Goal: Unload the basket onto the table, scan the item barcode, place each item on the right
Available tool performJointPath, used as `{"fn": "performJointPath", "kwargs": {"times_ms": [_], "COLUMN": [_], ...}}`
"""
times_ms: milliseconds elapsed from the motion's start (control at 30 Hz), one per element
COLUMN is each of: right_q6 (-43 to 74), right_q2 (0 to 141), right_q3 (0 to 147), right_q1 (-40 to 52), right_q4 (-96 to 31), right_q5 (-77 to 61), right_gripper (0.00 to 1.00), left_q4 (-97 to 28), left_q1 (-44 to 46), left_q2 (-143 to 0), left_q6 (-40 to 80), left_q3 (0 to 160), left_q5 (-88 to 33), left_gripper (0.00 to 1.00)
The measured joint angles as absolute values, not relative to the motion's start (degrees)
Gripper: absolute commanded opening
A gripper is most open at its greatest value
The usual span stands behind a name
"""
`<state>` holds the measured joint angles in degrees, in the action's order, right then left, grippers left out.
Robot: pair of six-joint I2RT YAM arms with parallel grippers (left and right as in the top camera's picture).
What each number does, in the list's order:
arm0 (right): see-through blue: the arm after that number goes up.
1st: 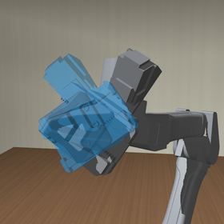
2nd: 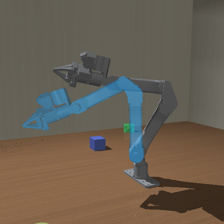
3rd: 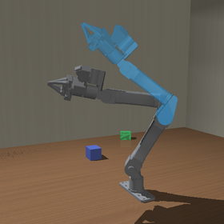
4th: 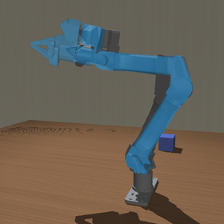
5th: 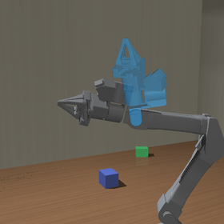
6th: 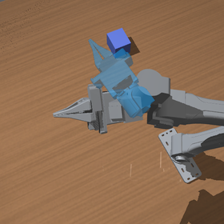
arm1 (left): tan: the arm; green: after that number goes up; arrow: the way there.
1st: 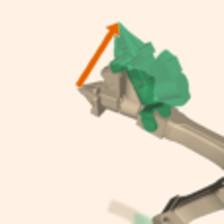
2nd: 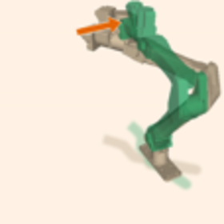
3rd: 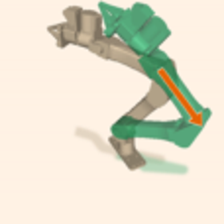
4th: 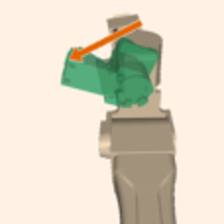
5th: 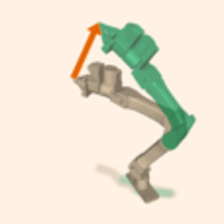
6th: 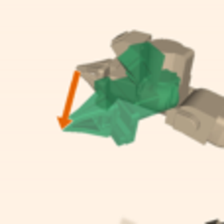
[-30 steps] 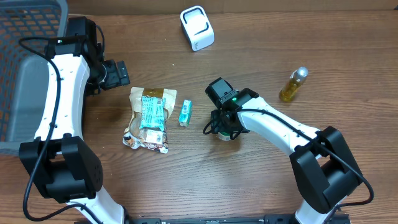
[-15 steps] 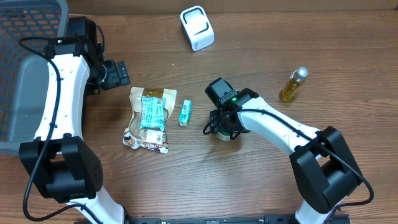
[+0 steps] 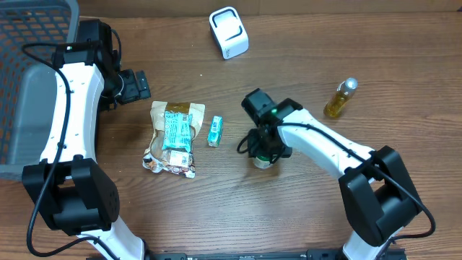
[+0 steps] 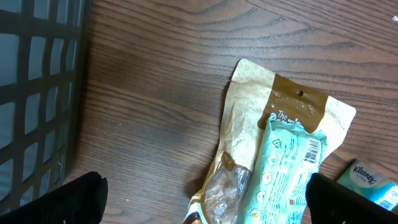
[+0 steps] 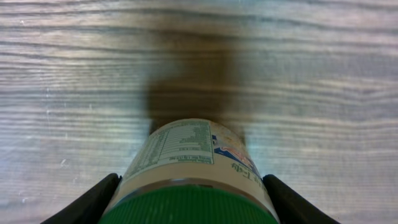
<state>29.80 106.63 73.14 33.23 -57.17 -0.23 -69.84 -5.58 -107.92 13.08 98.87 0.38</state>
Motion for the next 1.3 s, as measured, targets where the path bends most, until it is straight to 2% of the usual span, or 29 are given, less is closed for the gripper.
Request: {"fn": "performJointPath", "kwargs": {"times_ms": [233,300,367,800,1300], "right_q6": [29.80,29.82,29.82,29.82,30.00], "right_q2": [106.67,106.67,106.67,106.67,106.67], "right_q3": [78.17,78.26,78.26,78.26,78.26], "right_q1": [28.53,27.29,26.37,25.50,25.50], "right_q4": [-63.11,-64.05,-64.36,-65.39,-68.71], "right_q5": [-10.20,-14.33,-18.09,-38.85,-47.57], "right_gripper": [0.41,0.30,0.24,0.25,0.26], "left_q4": [-69.84,-69.84,-69.84,-69.84,-69.84], "left_q1": [-5.58,-5.58,-5.58,-5.58,-5.58], "left_q2": [-107.92,-107.92,-107.92,-107.92,-107.92], "left_q6": [13.08,13.08,13.08,13.08,13.08], "left_q3": [98.87,98.87,98.87,98.87,98.87], "left_q5": [0.40,0.40,0.40,0.38,0.40], "left_gripper": [1.00,1.00,0.99,0.99,0.99]}}
